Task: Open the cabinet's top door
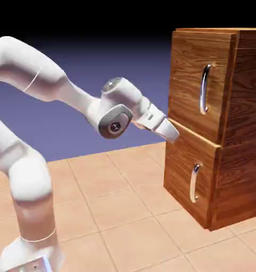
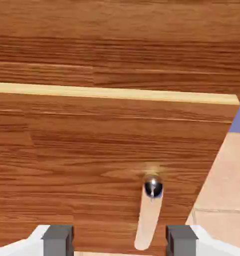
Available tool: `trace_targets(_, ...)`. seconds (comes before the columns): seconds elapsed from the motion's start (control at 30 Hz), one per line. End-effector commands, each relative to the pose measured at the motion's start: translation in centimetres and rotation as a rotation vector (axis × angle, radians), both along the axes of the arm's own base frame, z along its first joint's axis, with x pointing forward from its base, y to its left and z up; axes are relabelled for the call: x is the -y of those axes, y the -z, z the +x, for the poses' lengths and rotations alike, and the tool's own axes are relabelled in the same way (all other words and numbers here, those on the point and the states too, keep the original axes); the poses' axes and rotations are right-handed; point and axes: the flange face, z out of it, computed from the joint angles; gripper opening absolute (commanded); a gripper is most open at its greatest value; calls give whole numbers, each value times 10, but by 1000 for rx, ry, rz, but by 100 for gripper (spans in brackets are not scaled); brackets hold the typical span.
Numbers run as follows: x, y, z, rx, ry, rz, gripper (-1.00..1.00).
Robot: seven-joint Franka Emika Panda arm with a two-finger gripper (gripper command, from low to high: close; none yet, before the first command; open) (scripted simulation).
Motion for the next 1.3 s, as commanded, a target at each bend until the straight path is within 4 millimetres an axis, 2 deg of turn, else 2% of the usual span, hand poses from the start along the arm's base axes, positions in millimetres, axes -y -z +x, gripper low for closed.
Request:
trace_targets(0.0, -3, -5, 0, 9, -5, -2, 0)
trace_targets(0.33, -27, -46, -1, 103, -39, -20, 0)
trace_targets(0.63, -37, -73, -7, 202, -47, -33, 0)
trace_targets(0.93, -34, -91, -11, 314, -40, -36, 0)
trace_targets(1.27, -18, -99, -10, 452, -25, -22, 0)
